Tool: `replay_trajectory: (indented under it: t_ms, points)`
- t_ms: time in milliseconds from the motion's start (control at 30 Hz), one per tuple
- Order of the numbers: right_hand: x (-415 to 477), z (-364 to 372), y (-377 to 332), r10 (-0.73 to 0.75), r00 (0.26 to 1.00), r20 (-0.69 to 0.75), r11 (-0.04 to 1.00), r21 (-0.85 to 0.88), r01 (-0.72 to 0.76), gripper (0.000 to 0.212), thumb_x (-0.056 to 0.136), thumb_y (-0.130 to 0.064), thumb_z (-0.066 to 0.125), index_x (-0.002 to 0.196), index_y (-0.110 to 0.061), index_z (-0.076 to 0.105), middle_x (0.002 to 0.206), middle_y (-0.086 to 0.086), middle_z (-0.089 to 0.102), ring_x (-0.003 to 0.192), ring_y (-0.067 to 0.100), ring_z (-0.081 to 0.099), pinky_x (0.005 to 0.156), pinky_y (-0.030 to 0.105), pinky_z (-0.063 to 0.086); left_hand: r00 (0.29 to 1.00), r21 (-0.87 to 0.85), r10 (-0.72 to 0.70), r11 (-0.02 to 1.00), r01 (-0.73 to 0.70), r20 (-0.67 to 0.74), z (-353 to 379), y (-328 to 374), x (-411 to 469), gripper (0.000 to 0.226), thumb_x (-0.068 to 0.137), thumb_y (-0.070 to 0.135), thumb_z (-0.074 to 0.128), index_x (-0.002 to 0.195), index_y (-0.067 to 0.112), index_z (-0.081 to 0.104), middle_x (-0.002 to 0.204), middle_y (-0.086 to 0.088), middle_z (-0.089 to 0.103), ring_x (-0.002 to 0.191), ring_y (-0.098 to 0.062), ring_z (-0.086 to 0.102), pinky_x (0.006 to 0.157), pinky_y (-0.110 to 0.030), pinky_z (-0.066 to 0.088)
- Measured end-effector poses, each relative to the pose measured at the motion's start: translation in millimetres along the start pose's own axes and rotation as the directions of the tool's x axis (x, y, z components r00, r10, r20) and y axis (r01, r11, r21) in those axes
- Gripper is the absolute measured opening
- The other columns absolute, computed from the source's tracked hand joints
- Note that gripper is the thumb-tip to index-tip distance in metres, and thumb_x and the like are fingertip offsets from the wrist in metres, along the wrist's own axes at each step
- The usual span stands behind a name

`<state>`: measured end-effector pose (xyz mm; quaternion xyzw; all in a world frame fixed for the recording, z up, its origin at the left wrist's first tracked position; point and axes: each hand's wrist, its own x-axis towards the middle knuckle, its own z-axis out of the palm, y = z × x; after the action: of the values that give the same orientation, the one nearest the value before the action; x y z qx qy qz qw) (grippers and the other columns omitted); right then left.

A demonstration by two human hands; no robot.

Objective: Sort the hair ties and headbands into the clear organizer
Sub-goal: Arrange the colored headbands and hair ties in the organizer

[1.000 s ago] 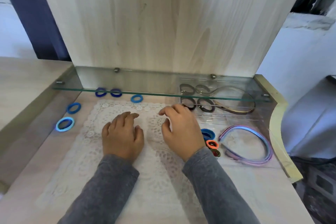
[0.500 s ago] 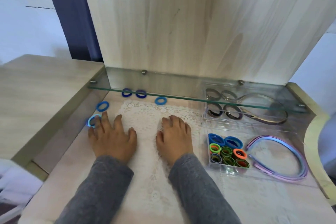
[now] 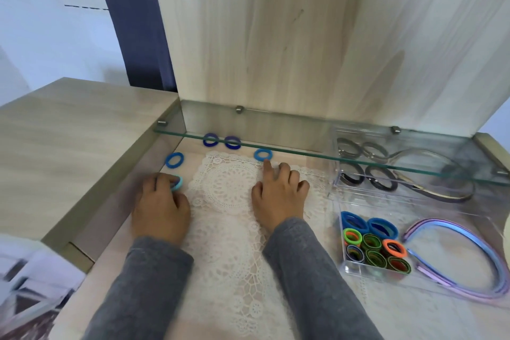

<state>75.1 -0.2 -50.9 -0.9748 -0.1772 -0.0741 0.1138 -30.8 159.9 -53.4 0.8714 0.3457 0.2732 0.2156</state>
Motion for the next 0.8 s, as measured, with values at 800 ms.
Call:
replay_trajectory:
  t_ms: [800]
  points:
    - [28.0, 1.3, 0.3, 0.031, 0.992, -0.118, 0.993, 0.12, -0.017, 0.032, 0.093, -0.04, 0.044, 0.115, -0.019, 0.054, 0.116, 0.0, 0.052, 0.107, 0.021, 0.043, 0.086, 0.039, 0.034, 0.89, 0.04, 0.442, 0.893, -0.449, 0.117, 21.7, 28.8, -15.2, 0.017, 0.076, 0.027, 0.055, 0.089, 0.033, 0.064, 0.1, 0.016, 0.064, 0.089, -0.013, 0.06, 0.078, -0.033, 0.04]
